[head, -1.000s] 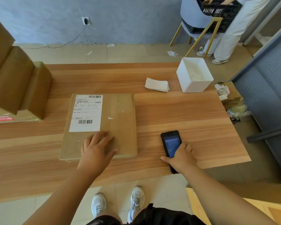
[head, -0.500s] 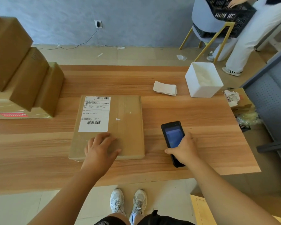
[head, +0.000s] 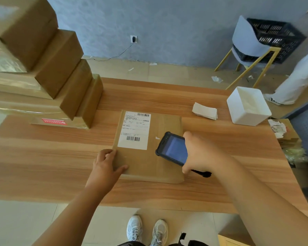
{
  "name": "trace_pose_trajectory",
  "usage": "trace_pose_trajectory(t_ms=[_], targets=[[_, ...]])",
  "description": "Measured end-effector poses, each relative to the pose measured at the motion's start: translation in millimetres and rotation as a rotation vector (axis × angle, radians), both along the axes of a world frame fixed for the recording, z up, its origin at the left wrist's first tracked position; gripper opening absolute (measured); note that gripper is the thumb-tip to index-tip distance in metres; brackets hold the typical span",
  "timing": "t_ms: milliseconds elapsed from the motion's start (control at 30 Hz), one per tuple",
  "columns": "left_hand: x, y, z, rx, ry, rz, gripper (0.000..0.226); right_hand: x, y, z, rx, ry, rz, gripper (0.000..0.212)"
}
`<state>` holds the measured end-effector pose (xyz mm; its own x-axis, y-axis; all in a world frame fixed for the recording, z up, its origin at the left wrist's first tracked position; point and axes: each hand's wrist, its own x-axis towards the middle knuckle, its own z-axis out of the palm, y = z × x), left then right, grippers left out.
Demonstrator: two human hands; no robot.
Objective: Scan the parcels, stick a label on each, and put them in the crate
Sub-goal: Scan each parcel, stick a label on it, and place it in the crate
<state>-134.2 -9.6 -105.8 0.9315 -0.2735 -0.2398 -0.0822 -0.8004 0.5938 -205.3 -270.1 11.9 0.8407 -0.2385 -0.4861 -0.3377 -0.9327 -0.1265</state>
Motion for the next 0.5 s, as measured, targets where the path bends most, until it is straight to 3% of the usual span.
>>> trace_pose_trajectory(t_ms=[367, 500], targets=[[3.8, 3.4, -1.1, -0.027, 0.006, -0.029, 0.075, 19.7, 8.9, 2.1, -0.099, 0.051, 0.133, 0.06], [5.3, 0.3, -3.0, 0.092, -0.047, -0.042, 0.073, 13.1, 0.6, -4.0, -0.061, 0.027, 0.072, 0.06]])
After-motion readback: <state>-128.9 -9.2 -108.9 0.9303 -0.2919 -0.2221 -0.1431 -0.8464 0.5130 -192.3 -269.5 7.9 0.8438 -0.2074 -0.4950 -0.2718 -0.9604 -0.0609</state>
